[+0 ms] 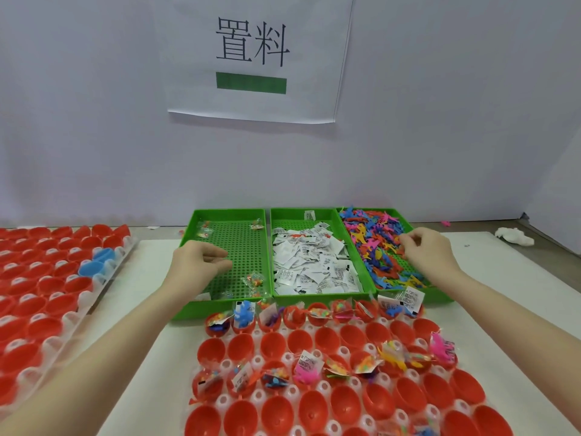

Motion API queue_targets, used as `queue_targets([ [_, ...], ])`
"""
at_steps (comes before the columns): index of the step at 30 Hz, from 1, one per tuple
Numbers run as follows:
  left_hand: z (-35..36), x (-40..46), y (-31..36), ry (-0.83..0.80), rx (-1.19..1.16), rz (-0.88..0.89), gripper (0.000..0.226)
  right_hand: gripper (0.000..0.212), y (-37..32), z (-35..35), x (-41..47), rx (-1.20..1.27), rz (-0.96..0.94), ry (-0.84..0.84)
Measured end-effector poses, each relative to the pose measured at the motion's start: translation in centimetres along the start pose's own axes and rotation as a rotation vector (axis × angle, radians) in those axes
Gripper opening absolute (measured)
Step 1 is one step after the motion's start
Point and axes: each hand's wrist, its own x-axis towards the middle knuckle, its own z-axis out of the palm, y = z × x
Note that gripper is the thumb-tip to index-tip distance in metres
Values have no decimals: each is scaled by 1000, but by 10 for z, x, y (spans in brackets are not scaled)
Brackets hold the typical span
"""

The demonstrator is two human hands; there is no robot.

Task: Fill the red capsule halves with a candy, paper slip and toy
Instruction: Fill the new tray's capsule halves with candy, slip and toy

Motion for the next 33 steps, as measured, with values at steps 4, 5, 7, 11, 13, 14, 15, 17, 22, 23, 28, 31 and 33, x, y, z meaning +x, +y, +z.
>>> queue_targets([
  [4, -8, -7, 0, -33, -56, -45, 22, 23, -22, 6, -2, 152, 126, -139],
  [5, -10, -10, 1, -26, -86, -42, 21, 24, -29, 9, -2, 178, 151, -174],
  [7, -13, -18, 2, 32, -170, -19, 19, 28, -44, 14, -3, 256, 166, -215],
  [11, -25, -36, 8, 242, -473, -21, 18, 51, -69, 27, -11, 119, -42, -292],
  [13, -30, -45, 12, 300, -562, -31, 15, 62, -77, 31, -18, 23, -105, -370],
  [14, -33, -49, 13, 315, -589, -31, 13, 63, -78, 33, -19, -25, -133, -396],
  [15, -35, -54, 15, 323, -617, -32, 12, 60, -78, 35, -19, -68, -151, -401],
  [17, -39, -62, 19, 335, -677, -39, 13, 51, -76, 39, -19, -119, -158, -369],
  [22, -41, -74, 20, 322, -729, -62, 8, 39, -75, 44, -23, -282, -233, -453],
  [23, -41, -75, 21, 306, -732, -62, 8, 34, -74, 44, -22, -378, -253, -495],
  [28, -40, -77, 23, 274, -742, -57, 8, 30, -70, 46, -21, -594, -298, -531],
  [31, -40, -77, 23, 268, -741, -59, 7, 41, -70, 44, -20, -482, -298, -395],
  [33, -40, -77, 23, 269, -742, -62, 7, 29, -70, 40, -20, -419, -299, -325],
])
